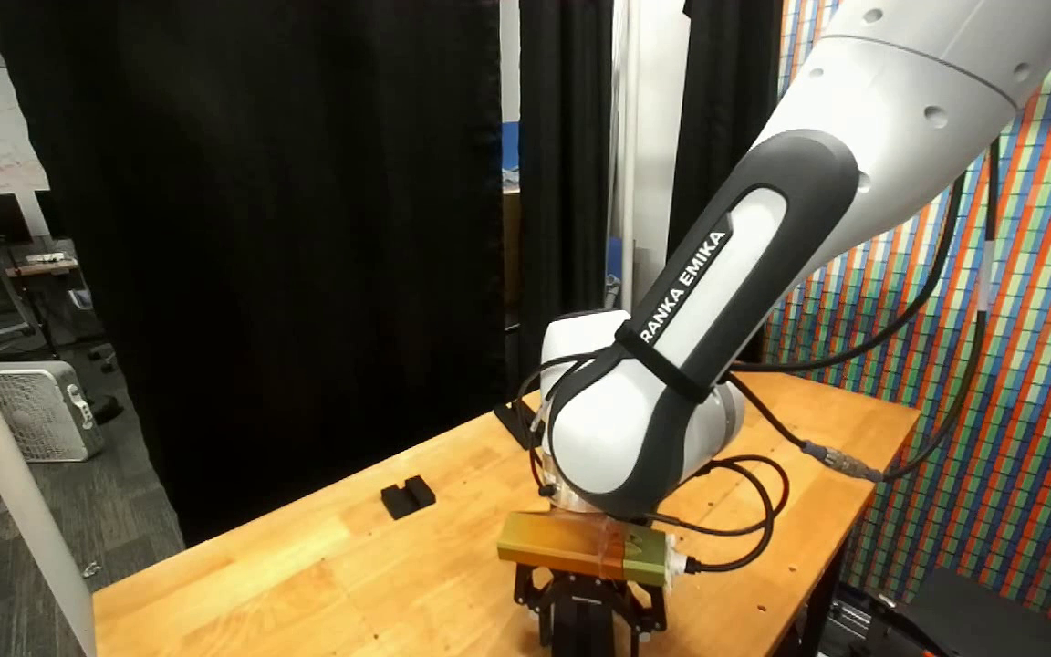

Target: Connect four black pieces together

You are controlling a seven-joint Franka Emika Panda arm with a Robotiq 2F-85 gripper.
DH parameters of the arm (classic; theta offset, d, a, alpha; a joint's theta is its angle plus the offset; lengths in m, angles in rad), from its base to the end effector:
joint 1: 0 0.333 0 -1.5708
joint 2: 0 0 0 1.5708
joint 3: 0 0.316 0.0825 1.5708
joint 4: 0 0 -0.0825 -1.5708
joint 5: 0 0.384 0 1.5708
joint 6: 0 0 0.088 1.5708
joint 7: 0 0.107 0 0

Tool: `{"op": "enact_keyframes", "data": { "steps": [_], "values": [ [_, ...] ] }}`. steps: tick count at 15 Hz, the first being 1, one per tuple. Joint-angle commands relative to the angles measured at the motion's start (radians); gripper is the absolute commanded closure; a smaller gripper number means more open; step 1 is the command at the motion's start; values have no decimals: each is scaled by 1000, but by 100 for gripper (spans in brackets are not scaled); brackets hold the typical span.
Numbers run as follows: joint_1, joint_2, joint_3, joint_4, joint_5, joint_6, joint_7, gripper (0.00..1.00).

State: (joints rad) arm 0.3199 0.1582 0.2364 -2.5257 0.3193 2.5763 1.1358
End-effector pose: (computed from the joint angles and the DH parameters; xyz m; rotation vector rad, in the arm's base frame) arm 0.3838 0.2362 0.2097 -2.7958 1.2821 0.3328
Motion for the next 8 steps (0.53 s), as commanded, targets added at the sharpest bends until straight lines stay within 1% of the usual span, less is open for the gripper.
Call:
{"op": "enact_keyframes", "data": {
  "steps": [1,2,3,4,5,6,7,8],
  "values": [
    [-1,1,2,-8,-28,38,-1,0],
    [-1,2,2,-8,-34,41,-1,14],
    [0,4,1,-8,-39,45,-2,26],
    [0,6,0,-7,-47,50,-2,32],
    [0,5,0,-5,-51,56,-2,42],
    [-1,5,0,-3,-53,59,-4,49],
    [-1,-1,1,-4,-54,61,-4,54],
    [-3,1,0,-5,-55,66,-4,55]
  ]
}}
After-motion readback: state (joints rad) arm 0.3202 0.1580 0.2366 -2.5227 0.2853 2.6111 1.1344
